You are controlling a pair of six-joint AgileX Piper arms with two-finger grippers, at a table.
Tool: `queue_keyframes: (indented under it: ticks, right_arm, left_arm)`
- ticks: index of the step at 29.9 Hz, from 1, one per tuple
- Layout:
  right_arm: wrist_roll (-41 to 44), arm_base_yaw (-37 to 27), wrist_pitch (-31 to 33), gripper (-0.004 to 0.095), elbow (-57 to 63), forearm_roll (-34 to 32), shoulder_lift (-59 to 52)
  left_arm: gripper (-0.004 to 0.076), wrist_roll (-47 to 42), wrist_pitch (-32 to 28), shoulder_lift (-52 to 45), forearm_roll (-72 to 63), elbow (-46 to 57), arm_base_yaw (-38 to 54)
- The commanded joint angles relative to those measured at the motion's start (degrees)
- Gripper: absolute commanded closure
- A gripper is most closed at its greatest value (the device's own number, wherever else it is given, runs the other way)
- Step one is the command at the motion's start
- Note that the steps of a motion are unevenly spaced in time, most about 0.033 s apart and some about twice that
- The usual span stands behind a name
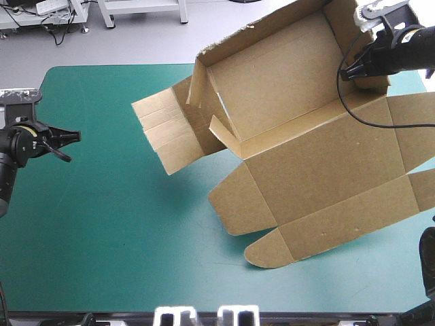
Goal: Fold the box
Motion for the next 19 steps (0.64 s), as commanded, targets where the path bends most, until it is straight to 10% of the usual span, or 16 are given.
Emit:
queue_keyframes:
  ticks: [1, 12, 19]
  right_arm:
    - [-2.0, -2.1, 1.1, 0.0926, -2.2, 7.6, -4.0]
    - [-4.5, -3.2, 1.1, 0.0926, -3.4, 19.3, -6.3]
    - [-5.3, -3.2, 1.1, 0.0926, -3.4, 23.7, -6.2]
  left_arm:
    - [0.0705, 8.7, -4.6, -0.8, -12.3, 2.1, 5.1]
    - [0.0669, 39.2, -4.1, 6.0, -53.2, 6.3, 9.6]
    - [0.0669, 63.1, 11.5, 12.5, -85.6, 6.3, 9.6]
